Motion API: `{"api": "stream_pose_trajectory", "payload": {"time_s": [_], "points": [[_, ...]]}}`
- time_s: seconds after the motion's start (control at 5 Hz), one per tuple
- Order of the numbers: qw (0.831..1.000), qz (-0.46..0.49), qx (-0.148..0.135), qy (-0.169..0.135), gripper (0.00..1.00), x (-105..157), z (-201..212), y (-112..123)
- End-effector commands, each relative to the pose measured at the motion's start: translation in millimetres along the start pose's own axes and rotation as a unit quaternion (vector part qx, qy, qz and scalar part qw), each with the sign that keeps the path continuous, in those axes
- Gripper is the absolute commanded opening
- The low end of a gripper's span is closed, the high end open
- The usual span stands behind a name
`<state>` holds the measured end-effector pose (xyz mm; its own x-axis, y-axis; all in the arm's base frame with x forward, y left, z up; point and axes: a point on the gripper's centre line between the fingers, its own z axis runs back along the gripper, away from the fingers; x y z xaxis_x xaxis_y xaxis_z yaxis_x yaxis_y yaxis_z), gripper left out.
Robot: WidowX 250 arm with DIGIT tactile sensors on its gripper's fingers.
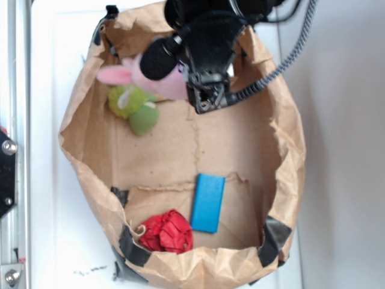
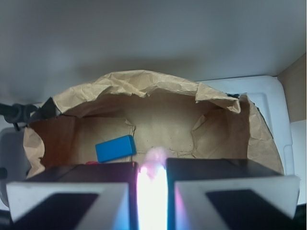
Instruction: Grab the pink bunny.
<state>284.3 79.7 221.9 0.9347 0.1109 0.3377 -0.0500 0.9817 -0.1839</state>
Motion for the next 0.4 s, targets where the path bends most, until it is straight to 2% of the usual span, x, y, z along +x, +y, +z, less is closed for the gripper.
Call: {"api": "stream_pose_trajectory", "payload": {"time_s": [0.0, 0.2], "points": [[0.998, 0.039, 0.008, -0.049, 0.0, 3.8, 20.5, 6.9], [0.998, 0.037, 0.03, -0.029, 0.72, 2.0, 13.1, 4.4]]}}
